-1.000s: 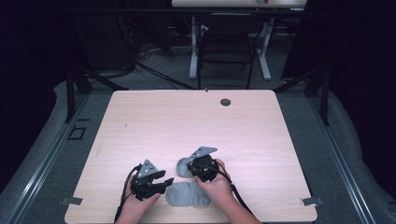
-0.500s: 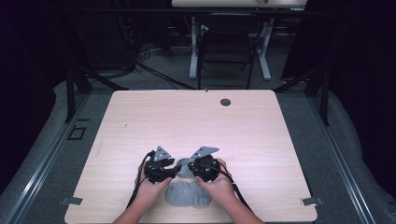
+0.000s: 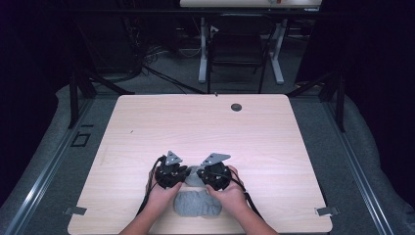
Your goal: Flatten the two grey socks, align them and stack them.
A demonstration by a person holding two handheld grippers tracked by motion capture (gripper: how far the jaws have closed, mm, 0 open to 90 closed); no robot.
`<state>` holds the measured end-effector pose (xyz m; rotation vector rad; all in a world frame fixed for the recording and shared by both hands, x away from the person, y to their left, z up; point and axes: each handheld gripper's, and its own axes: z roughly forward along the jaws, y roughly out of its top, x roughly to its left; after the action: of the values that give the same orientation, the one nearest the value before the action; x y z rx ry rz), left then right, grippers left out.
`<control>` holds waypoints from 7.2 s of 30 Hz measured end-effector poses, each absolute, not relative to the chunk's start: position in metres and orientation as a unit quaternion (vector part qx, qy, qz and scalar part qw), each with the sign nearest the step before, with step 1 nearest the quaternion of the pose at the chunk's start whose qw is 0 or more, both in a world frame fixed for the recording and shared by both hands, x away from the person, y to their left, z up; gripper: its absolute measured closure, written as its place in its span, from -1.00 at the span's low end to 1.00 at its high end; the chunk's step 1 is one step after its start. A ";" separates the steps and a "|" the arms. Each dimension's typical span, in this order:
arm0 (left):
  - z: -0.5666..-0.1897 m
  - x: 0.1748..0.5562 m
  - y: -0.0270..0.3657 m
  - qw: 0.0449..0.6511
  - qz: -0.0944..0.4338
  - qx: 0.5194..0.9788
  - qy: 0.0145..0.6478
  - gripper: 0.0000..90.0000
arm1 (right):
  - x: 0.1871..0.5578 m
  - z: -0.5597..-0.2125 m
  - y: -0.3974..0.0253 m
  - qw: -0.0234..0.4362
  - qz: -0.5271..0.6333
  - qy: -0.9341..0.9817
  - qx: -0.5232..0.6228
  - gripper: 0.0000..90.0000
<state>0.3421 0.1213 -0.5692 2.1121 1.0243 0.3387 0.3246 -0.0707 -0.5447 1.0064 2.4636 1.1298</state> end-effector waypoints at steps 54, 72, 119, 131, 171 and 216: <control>-0.572 0.343 0.143 0.354 0.118 0.826 0.422 0.94 | 0.347 -0.566 -0.116 0.125 0.353 0.829 0.415 0.91; -0.571 0.341 0.146 0.361 0.119 0.824 0.420 0.94 | 0.344 -0.571 -0.122 0.115 0.357 0.826 0.420 0.92; -0.525 0.300 0.156 0.406 0.120 0.823 0.378 0.93 | 0.306 -0.515 -0.127 0.133 0.403 0.828 0.367 0.92; -0.525 0.277 0.163 0.409 0.111 0.828 0.368 0.93 | 0.282 -0.513 -0.127 0.126 0.408 0.835 0.347 0.92; -0.556 0.259 0.154 0.376 0.095 0.848 0.362 0.92 | 0.258 -0.542 -0.131 0.105 0.387 0.846 0.351 0.92; -0.568 0.254 0.143 0.369 0.093 0.864 0.329 0.30 | 0.250 -0.566 -0.114 0.097 0.360 0.874 0.311 0.42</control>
<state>0.2544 0.1428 -0.5683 2.2189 0.8457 0.2375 0.2496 -0.1145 -0.5657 0.9217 2.5883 1.0651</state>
